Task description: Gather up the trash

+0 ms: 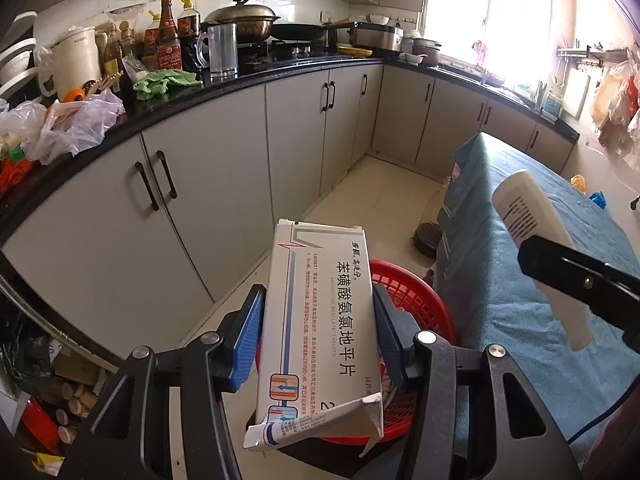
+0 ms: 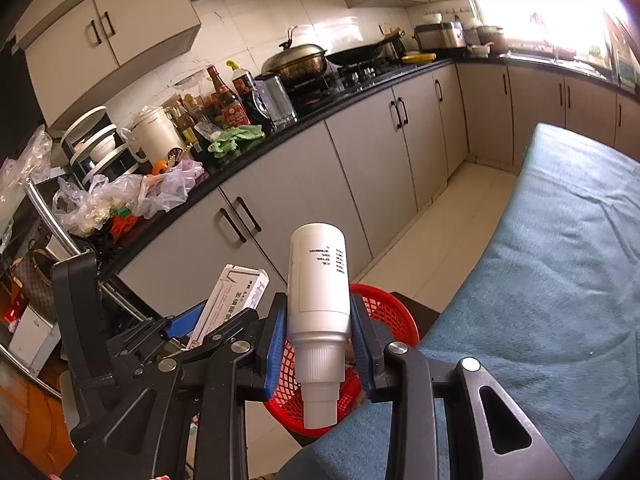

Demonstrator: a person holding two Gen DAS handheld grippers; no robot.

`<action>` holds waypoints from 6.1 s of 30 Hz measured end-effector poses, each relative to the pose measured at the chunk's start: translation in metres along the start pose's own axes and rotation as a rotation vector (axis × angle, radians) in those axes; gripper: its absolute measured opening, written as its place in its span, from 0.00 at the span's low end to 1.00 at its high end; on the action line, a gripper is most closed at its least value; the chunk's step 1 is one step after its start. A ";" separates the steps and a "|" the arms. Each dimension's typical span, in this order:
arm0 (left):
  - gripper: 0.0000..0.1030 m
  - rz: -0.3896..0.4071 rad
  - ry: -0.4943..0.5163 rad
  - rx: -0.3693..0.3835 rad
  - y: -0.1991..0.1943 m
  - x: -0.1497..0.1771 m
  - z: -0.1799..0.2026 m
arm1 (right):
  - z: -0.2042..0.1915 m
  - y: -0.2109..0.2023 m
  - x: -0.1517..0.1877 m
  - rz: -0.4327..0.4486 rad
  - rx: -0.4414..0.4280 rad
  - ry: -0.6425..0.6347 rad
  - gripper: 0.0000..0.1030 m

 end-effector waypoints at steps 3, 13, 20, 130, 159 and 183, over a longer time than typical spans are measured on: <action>0.50 -0.013 0.005 0.002 0.007 0.001 0.004 | 0.006 0.009 0.001 -0.013 -0.005 0.024 0.32; 0.50 -0.067 -0.008 0.012 0.032 0.007 0.005 | 0.027 0.034 0.006 -0.051 -0.030 0.093 0.32; 0.50 -0.117 -0.023 0.030 0.052 0.014 0.008 | 0.036 0.046 0.012 -0.071 -0.026 0.113 0.32; 1.00 0.307 -0.048 -0.150 -0.146 0.114 -0.090 | -0.127 -0.096 0.137 0.104 0.345 -0.267 0.63; 1.00 0.237 -0.084 -0.035 -0.144 0.122 -0.096 | -0.135 -0.084 0.153 0.074 0.332 -0.289 0.66; 1.00 0.196 -0.102 -0.098 -0.125 0.126 -0.119 | -0.137 -0.081 0.157 0.065 0.327 -0.294 0.66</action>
Point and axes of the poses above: each gripper's, at about its wrist camera, not at the fingertips, and y roughly the way its jaws point, z to its right, x to its underside, the point moved 10 cm from there along y, roughly the way its jaws point, and after that the axes turned 14 degrees about -x, right-handed, at the moved point
